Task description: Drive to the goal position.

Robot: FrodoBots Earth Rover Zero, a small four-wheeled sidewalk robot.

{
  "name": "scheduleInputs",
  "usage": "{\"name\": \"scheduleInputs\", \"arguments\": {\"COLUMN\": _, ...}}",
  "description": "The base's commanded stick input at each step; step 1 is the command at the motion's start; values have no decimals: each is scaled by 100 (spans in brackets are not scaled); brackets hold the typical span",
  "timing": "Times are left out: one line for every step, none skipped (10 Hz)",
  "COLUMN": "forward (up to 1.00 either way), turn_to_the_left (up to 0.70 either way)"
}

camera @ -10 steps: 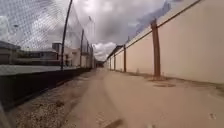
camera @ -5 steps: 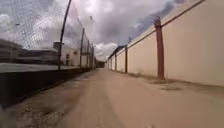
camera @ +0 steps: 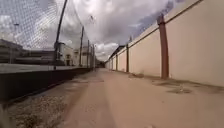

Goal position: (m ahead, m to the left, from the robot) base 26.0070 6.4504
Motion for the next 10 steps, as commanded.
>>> {"name": "scheduleInputs", "arguments": {"forward": 60, "turn_to_the_left": 0}}
{"name": "scheduleInputs", "arguments": {"forward": 60, "turn_to_the_left": 0}}
{"name": "scheduleInputs", "arguments": {"forward": 60, "turn_to_the_left": 0}}
{"name": "scheduleInputs", "arguments": {"forward": 60, "turn_to_the_left": 0}}
{"name": "scheduleInputs", "arguments": {"forward": 60, "turn_to_the_left": 0}}
{"name": "scheduleInputs", "arguments": {"forward": 60, "turn_to_the_left": 0}}
{"name": "scheduleInputs", "arguments": {"forward": 60, "turn_to_the_left": 0}}
{"name": "scheduleInputs", "arguments": {"forward": 60, "turn_to_the_left": 0}}
{"name": "scheduleInputs", "arguments": {"forward": 60, "turn_to_the_left": -6}}
{"name": "scheduleInputs", "arguments": {"forward": 60, "turn_to_the_left": -6}}
